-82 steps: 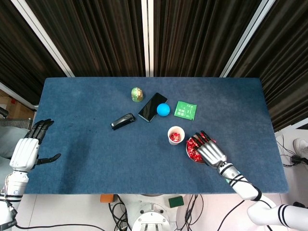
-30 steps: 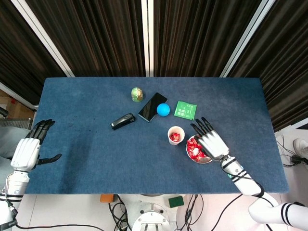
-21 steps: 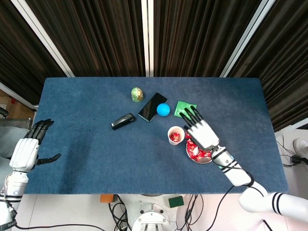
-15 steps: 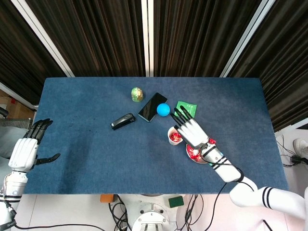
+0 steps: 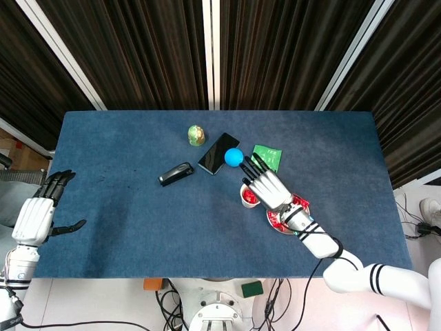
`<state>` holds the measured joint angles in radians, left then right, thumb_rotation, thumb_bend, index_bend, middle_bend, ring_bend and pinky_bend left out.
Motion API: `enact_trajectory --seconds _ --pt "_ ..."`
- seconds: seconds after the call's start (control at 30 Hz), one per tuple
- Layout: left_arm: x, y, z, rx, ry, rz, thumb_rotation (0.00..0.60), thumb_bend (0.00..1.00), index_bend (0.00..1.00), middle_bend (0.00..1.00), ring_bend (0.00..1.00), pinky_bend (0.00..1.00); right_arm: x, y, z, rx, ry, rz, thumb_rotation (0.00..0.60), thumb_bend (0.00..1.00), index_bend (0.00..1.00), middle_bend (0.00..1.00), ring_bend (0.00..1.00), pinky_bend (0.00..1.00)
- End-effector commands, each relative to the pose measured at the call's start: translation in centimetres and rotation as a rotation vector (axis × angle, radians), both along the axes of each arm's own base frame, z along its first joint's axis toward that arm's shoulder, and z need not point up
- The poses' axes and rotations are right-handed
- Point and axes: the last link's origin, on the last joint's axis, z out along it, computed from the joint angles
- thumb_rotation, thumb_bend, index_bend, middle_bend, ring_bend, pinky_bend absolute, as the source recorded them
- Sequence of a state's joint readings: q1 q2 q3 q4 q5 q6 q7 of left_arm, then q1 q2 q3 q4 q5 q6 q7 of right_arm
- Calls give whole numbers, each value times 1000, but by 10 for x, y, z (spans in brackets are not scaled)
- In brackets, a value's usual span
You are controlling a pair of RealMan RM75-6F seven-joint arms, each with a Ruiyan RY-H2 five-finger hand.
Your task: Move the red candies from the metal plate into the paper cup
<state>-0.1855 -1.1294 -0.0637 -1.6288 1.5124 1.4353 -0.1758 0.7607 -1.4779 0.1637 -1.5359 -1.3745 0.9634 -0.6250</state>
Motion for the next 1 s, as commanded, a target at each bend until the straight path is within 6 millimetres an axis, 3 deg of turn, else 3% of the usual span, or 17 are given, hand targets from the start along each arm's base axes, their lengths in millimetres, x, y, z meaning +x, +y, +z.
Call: enact_trajectory --seconds 0.03,0.17,0.43,0.57,0.67,1.0 --pt "0 0 0 1 0 0 600 86 103 66 51 223 -1 2 4 -7 -5 4 600 338 377 81 0 0" --pt "0 0 0 2 1 1 600 86 103 66 51 223 -9 8 19 -36 -24 -1 600 339 374 81 0 0" --pt "1 0 -1 -6 4 -2 600 86 103 66 51 223 -70 31 47 -68 5 -135 600 340 387 81 0 0" --pt "2 0 -3 -11 6 -5 600 86 103 66 50 223 -96 39 42 -34 17 -213 600 339 387 80 0 0" --pt "2 0 -4 -11 7 -4 600 85 103 66 51 223 -103 42 34 -13 14 -231 600 339 386 79 0 0" --pt "1 0 -3 -10 6 -2 600 85 103 65 51 223 -102 36 10 27 24 -246 600 339 369 72 0 0"
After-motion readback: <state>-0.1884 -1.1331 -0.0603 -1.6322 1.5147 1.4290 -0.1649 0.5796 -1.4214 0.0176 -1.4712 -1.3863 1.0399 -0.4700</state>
